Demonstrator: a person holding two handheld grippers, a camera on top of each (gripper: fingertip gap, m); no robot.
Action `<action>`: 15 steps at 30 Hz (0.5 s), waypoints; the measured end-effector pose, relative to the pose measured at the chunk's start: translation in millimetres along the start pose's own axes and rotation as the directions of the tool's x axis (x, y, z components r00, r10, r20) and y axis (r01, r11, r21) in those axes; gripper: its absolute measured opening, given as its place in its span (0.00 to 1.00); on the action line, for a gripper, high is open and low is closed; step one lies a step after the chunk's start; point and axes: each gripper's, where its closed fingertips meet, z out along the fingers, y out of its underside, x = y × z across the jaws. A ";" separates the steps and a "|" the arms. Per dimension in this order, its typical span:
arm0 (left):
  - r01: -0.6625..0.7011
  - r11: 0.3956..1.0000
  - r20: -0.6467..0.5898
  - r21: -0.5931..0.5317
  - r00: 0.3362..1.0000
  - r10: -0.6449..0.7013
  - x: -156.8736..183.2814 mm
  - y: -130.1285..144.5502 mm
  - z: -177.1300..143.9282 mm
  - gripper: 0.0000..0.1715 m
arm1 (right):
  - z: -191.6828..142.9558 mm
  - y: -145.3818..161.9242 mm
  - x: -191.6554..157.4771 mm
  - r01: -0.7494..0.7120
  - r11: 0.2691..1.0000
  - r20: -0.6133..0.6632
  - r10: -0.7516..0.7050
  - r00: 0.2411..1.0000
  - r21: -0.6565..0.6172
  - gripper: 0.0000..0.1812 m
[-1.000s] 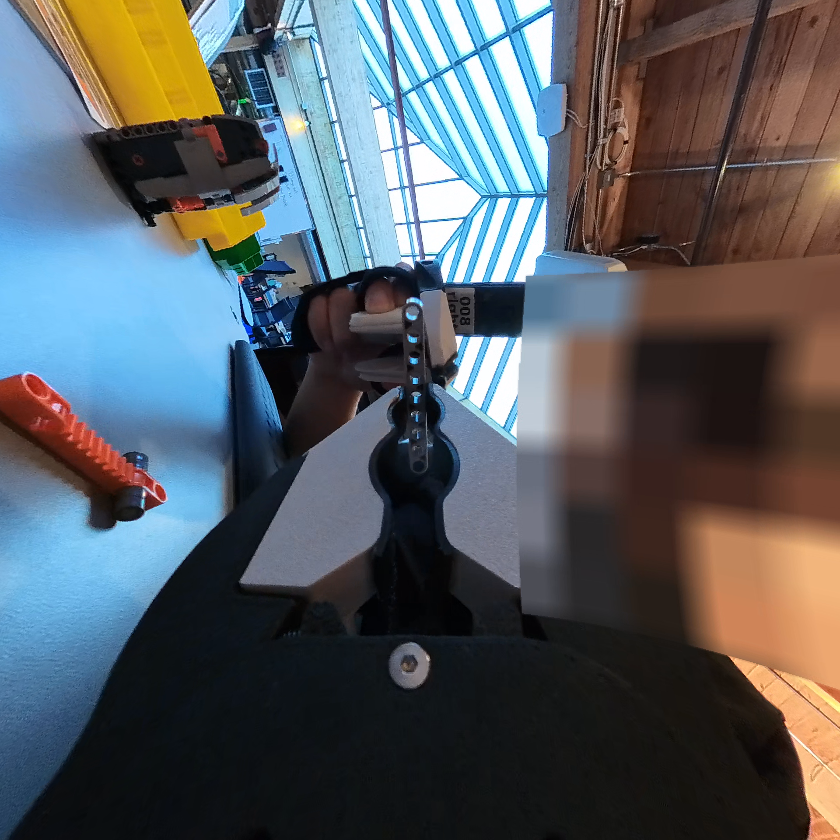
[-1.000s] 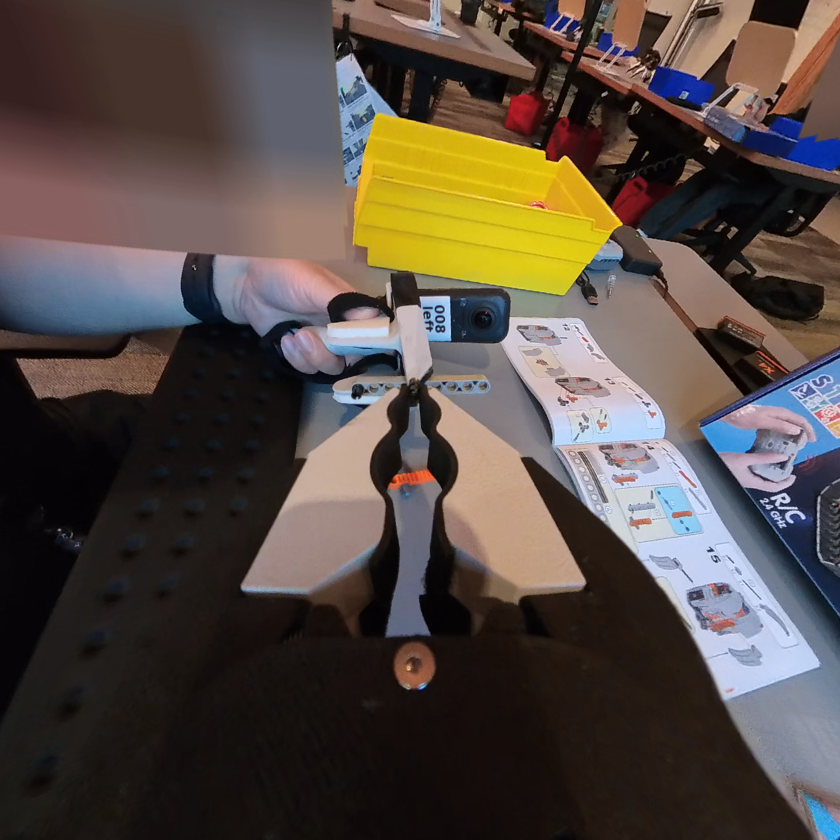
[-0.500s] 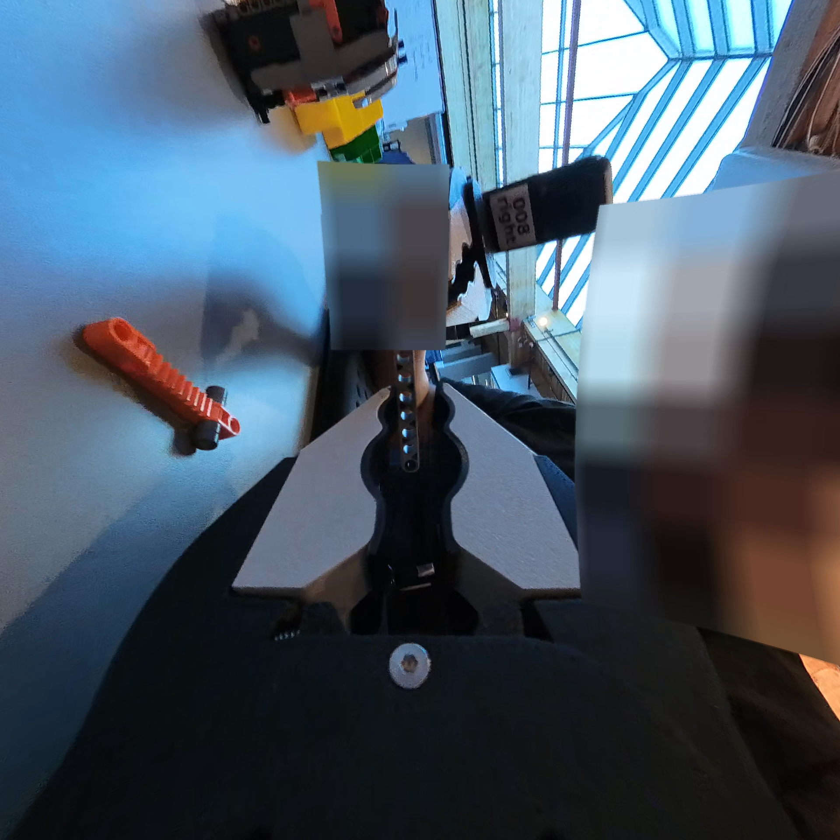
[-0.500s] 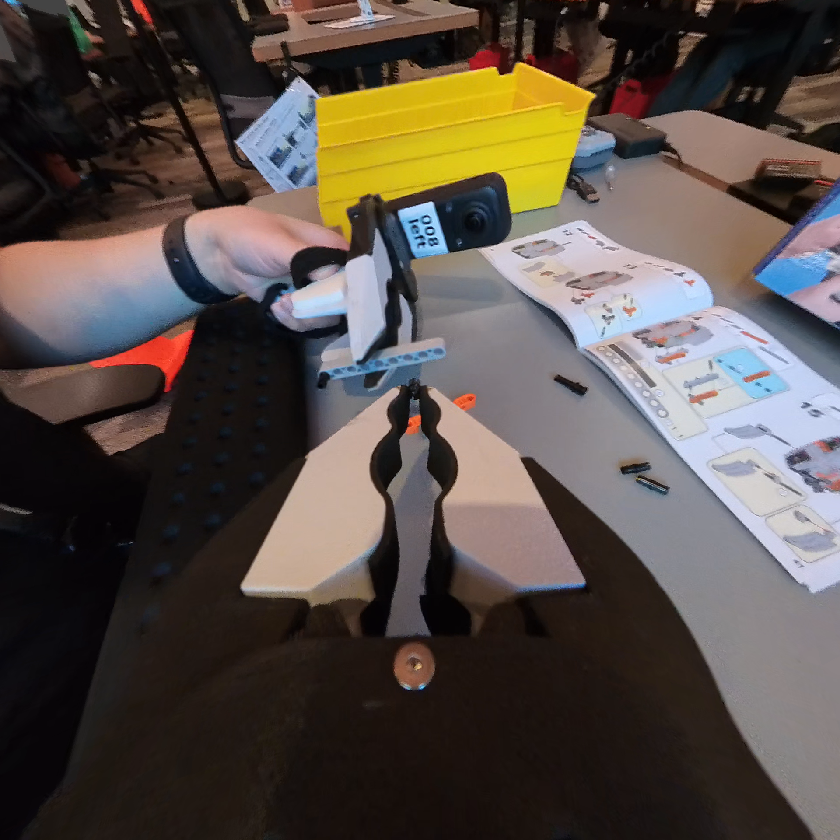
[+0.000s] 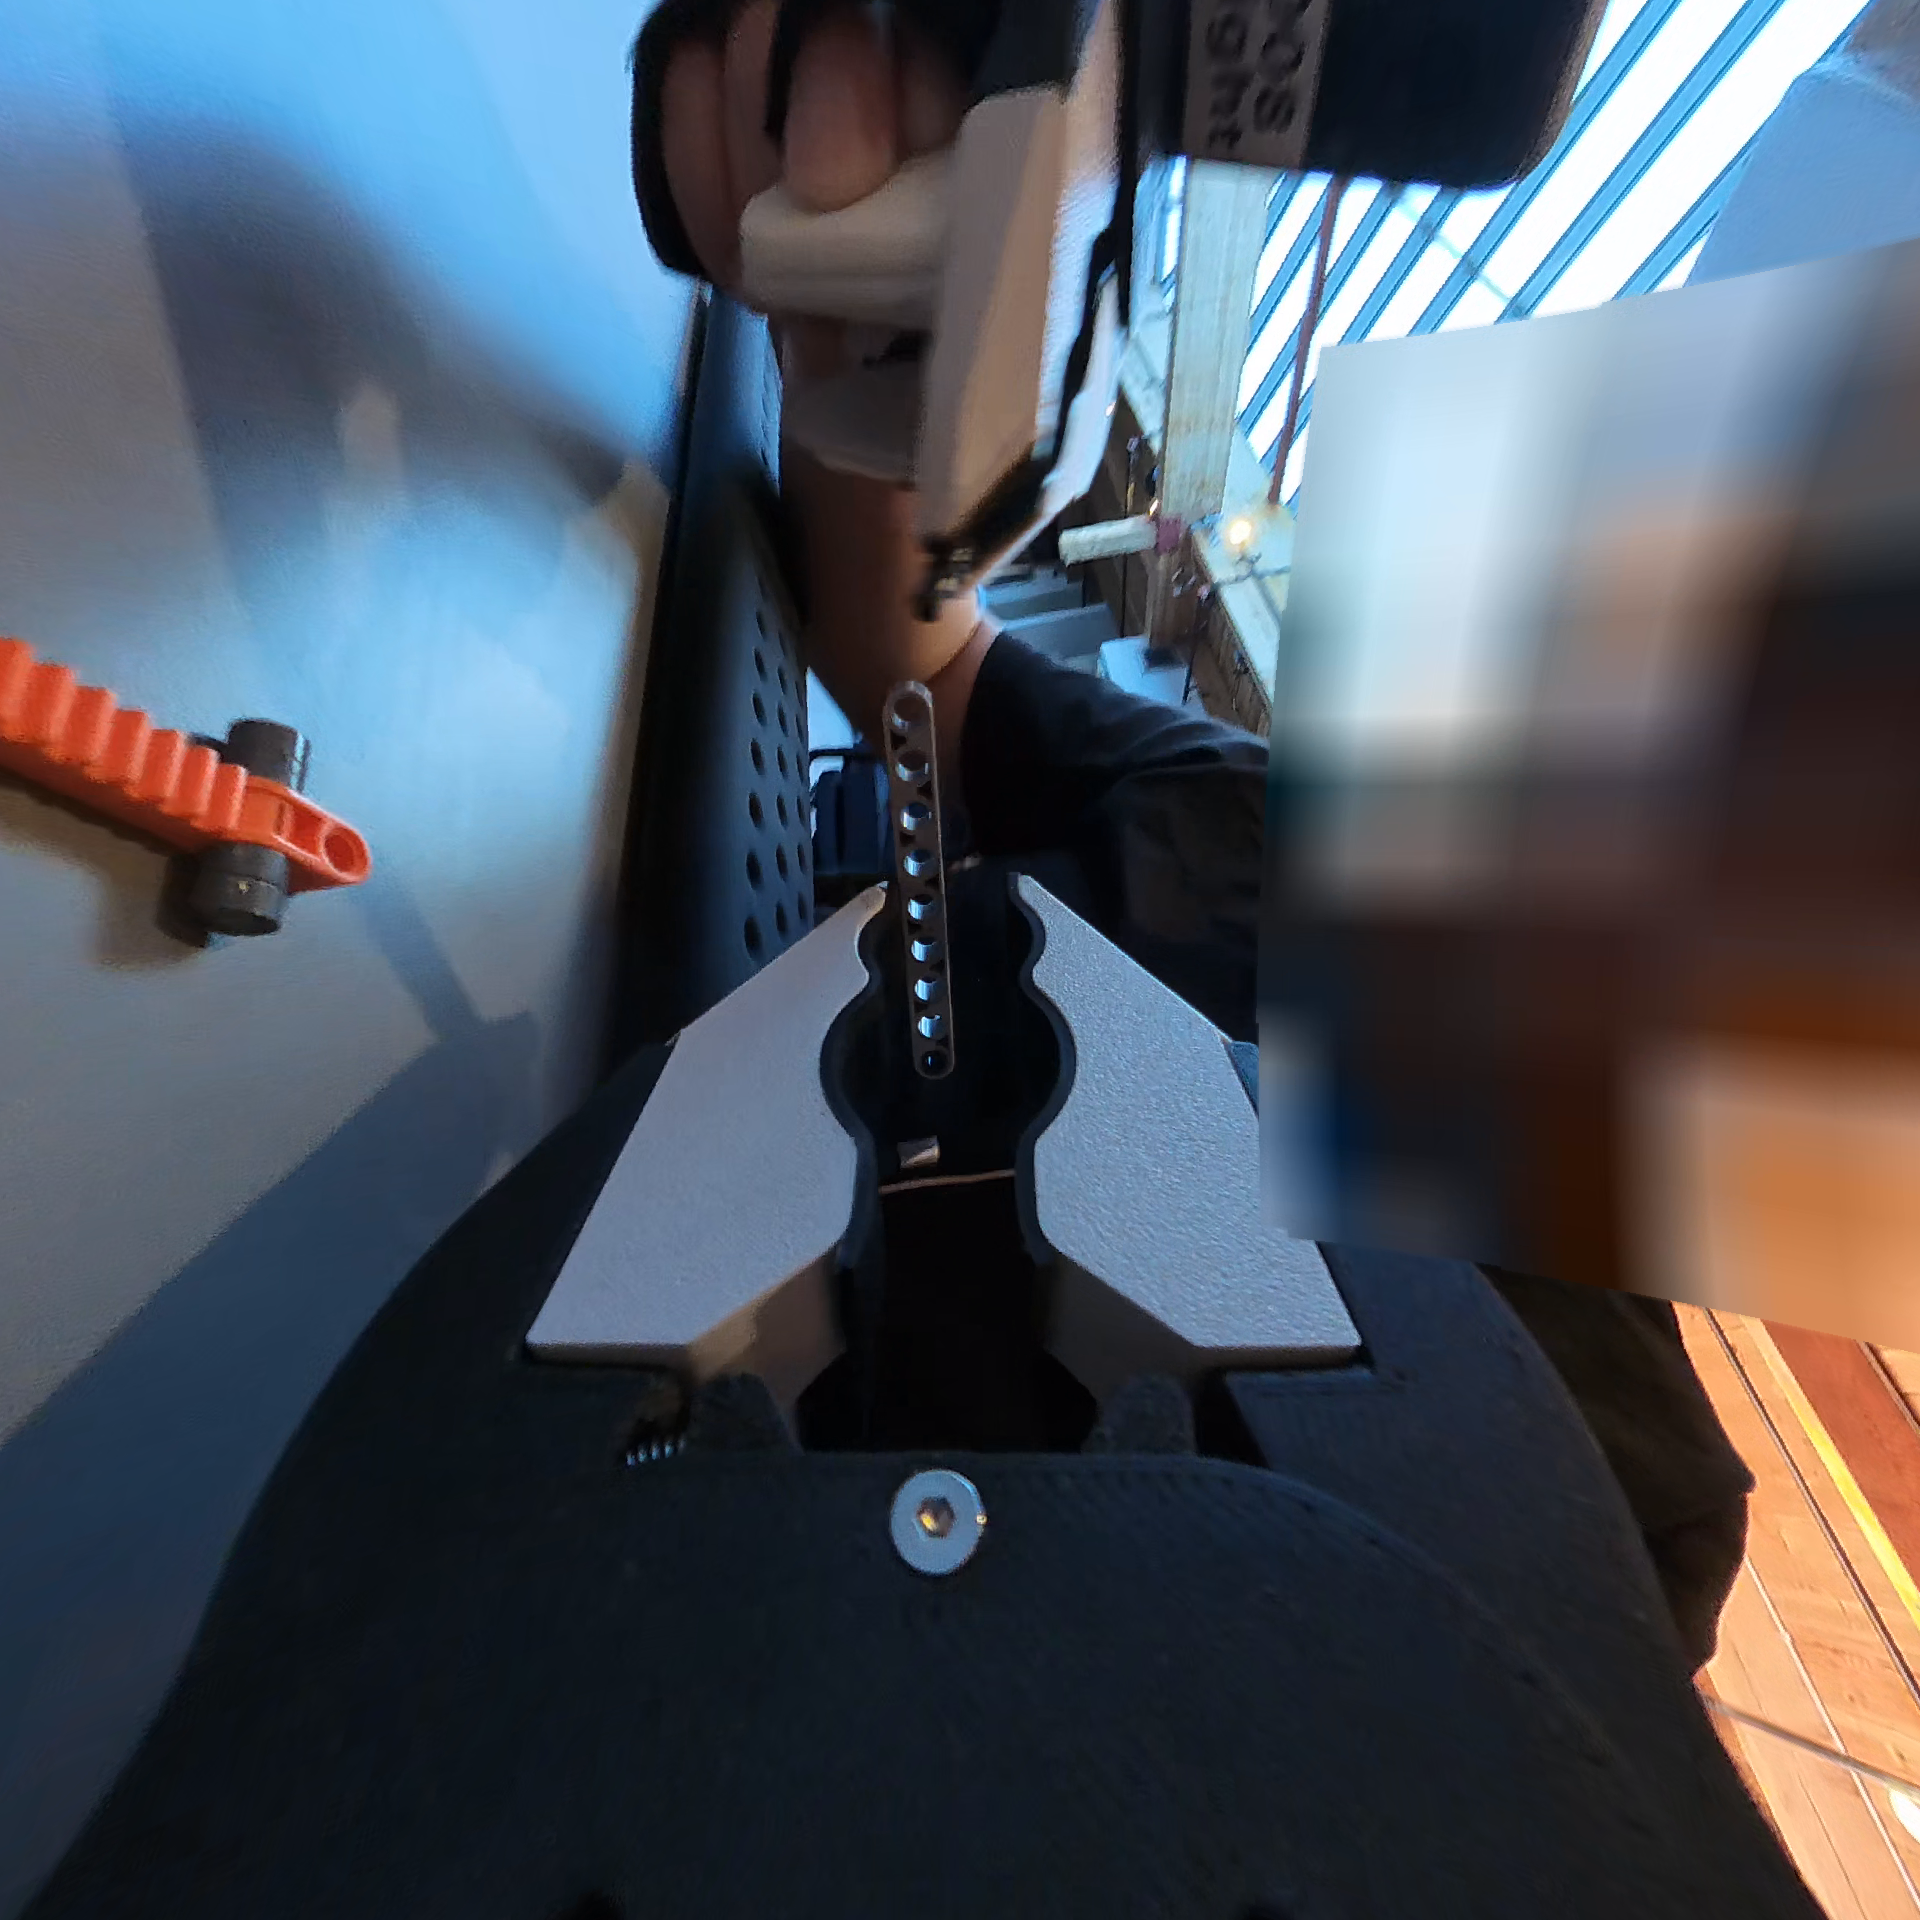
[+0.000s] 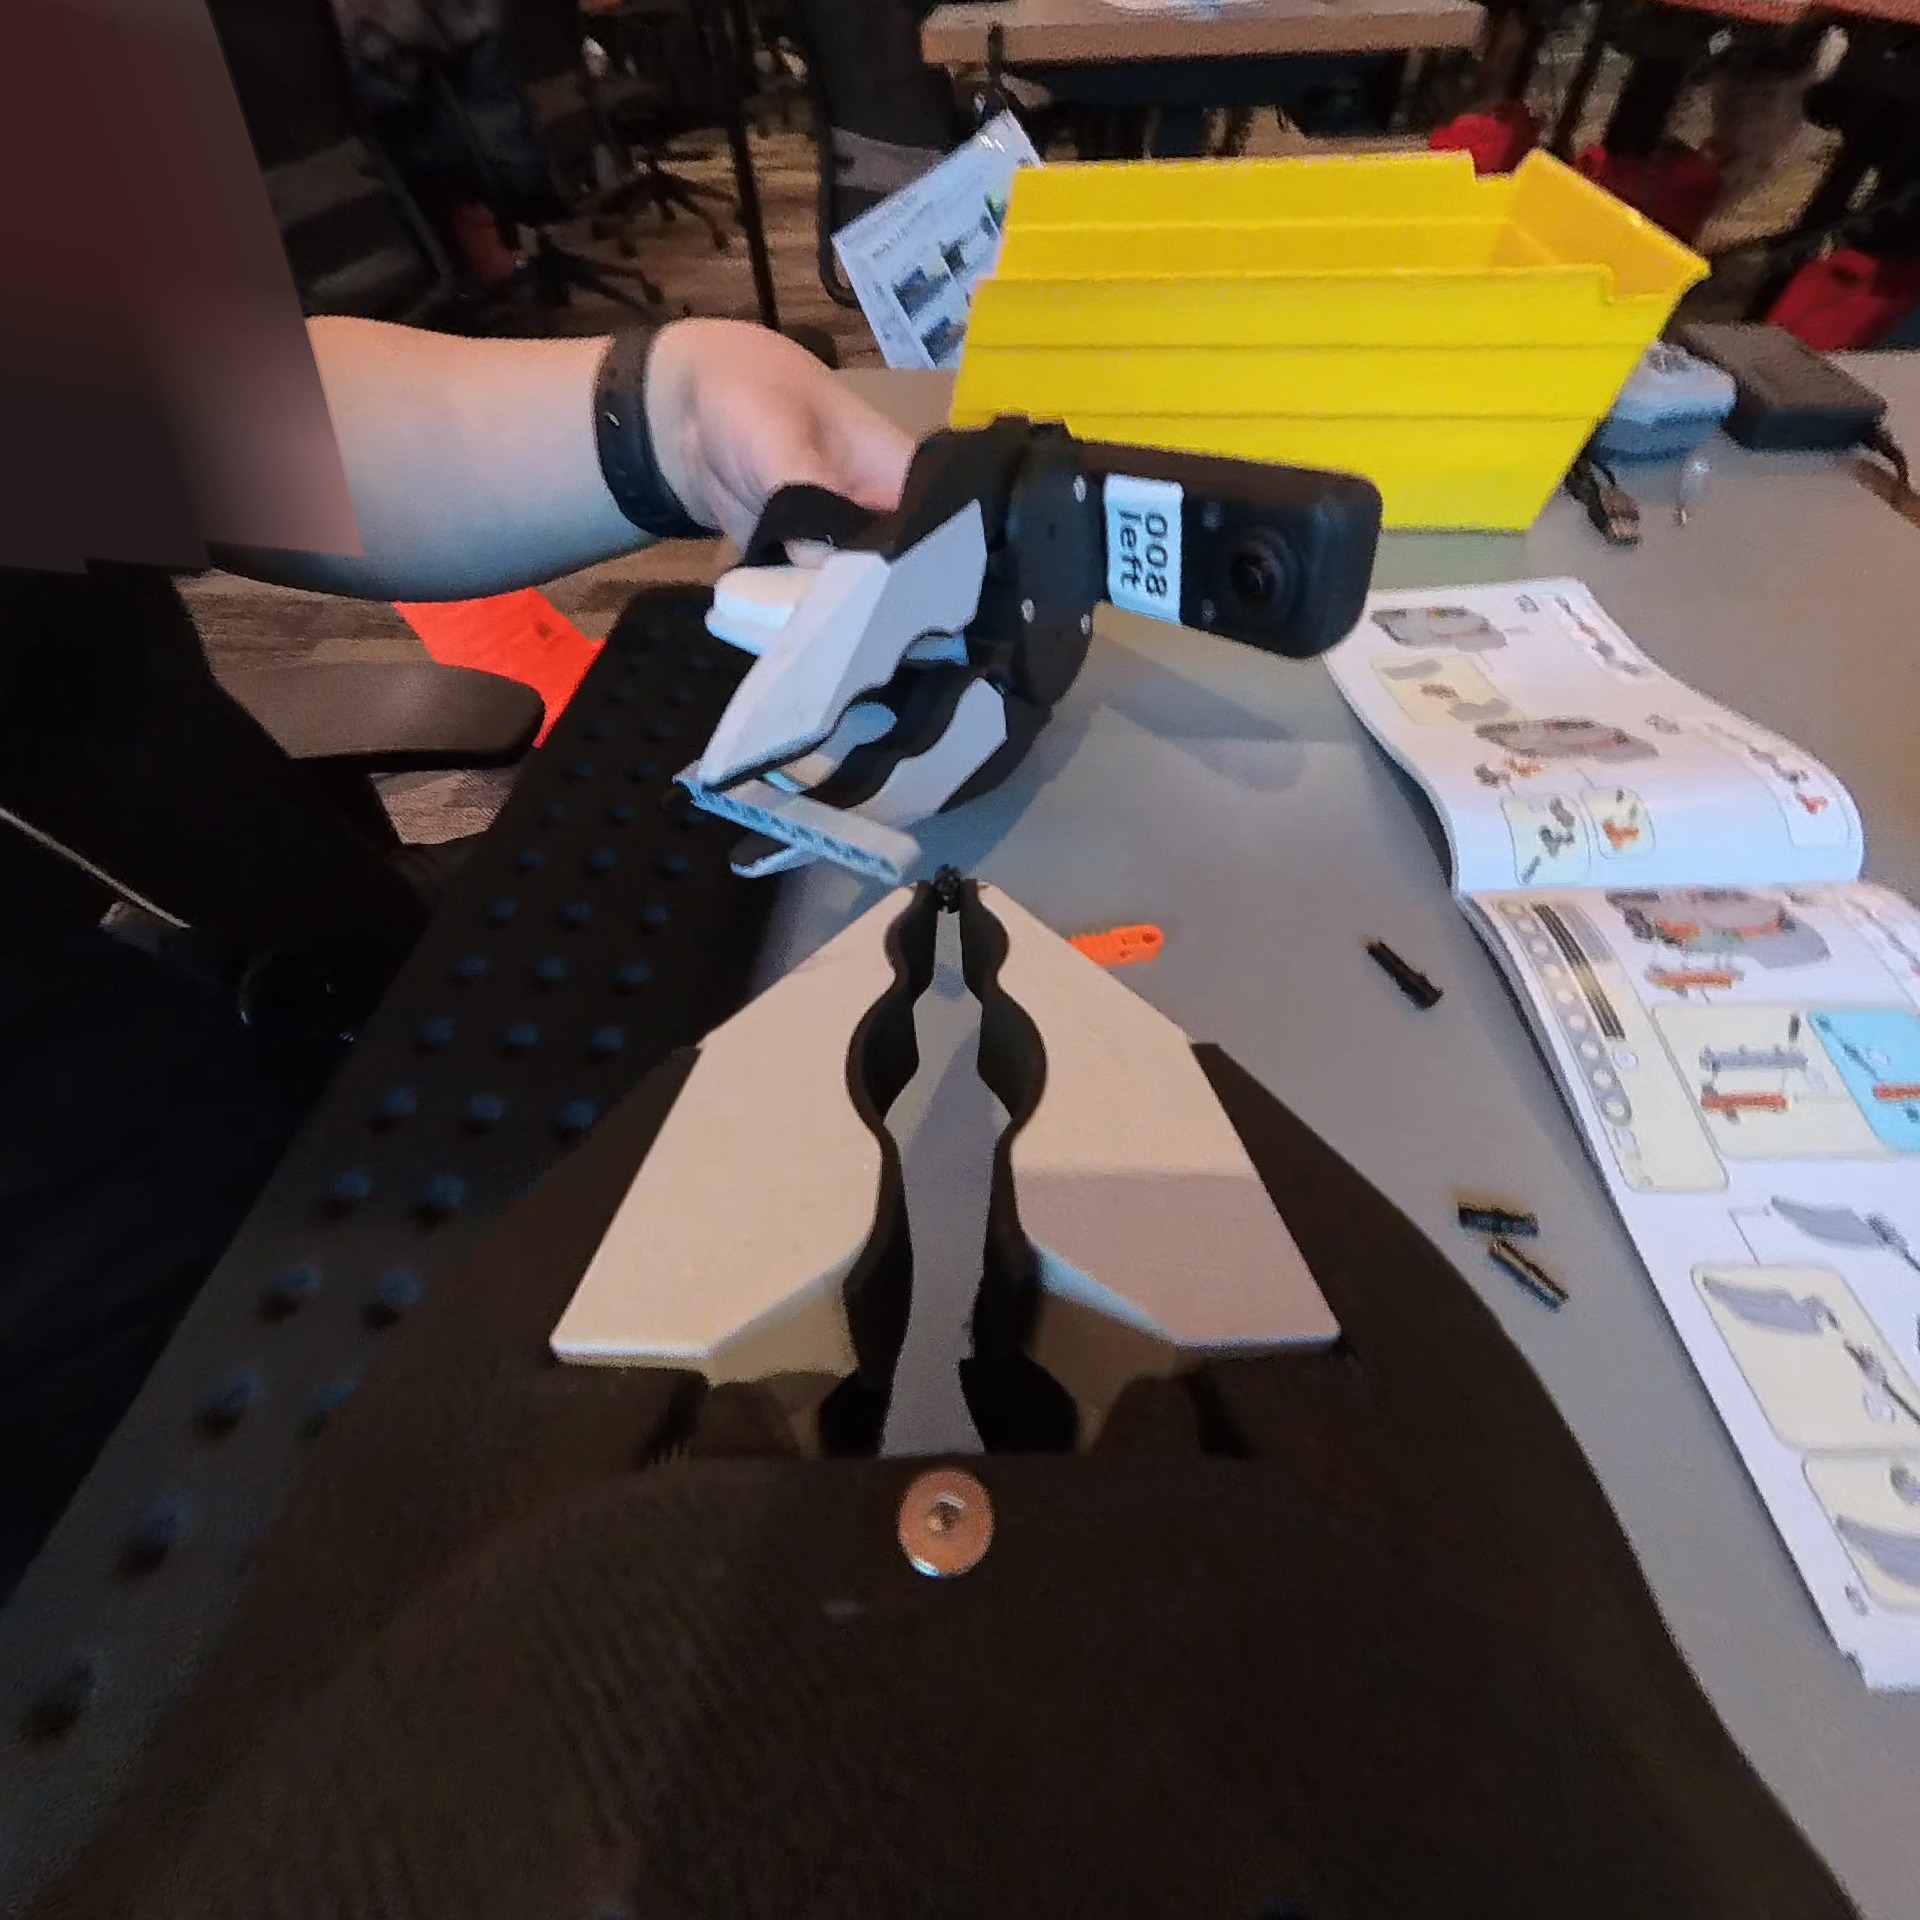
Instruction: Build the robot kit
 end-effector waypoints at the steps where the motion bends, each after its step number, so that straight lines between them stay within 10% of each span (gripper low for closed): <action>1: 0.005 1.000 0.007 -0.015 1.000 -0.004 -1.2 2.2 1.6 0.07 | -0.1 -3.5 -3.5 0.008 1.000 0.029 -0.008 1.000 0.020 0.01; 15: 0.021 0.995 -0.003 -0.100 1.000 -0.021 -4.3 7.2 14.4 0.07 | 2.2 8.3 -19.2 -0.018 0.999 0.210 0.025 0.977 -0.034 0.01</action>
